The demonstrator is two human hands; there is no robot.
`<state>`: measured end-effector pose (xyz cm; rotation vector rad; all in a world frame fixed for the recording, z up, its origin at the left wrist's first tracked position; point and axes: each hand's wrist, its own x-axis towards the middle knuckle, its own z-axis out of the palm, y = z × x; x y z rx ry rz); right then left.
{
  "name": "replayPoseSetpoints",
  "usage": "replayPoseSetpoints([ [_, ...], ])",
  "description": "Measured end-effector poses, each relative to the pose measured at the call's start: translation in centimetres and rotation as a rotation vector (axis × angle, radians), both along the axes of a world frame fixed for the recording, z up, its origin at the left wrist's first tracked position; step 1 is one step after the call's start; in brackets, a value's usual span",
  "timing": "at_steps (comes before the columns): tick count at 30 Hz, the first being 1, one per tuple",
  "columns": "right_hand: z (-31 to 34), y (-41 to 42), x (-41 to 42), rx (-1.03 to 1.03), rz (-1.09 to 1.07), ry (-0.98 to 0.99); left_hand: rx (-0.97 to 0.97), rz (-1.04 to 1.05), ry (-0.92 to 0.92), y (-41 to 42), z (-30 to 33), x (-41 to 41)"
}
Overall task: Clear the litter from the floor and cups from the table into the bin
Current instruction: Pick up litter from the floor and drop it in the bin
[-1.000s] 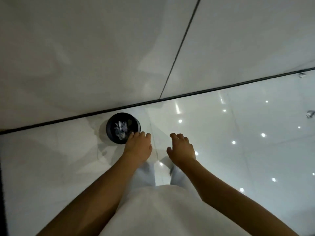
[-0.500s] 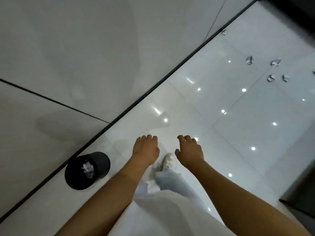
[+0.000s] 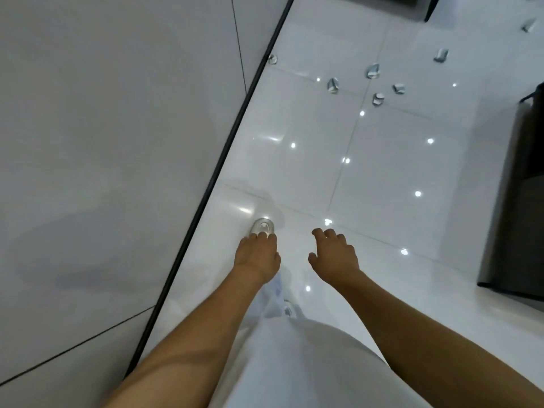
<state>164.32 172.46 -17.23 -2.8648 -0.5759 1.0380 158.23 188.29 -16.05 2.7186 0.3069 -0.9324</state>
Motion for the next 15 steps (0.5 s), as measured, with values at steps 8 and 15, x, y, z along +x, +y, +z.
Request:
replayPoseSetpoints([
  [8, 0.3, 4.9, 13.8, 0.06, -0.235, -0.013, 0.017, -0.169, 0.009, 5.5, -0.4, 16.8],
  [15, 0.3, 5.9, 24.8, 0.107, -0.362, 0.03, 0.045, -0.253, 0.017, 7.8, -0.2, 29.3],
])
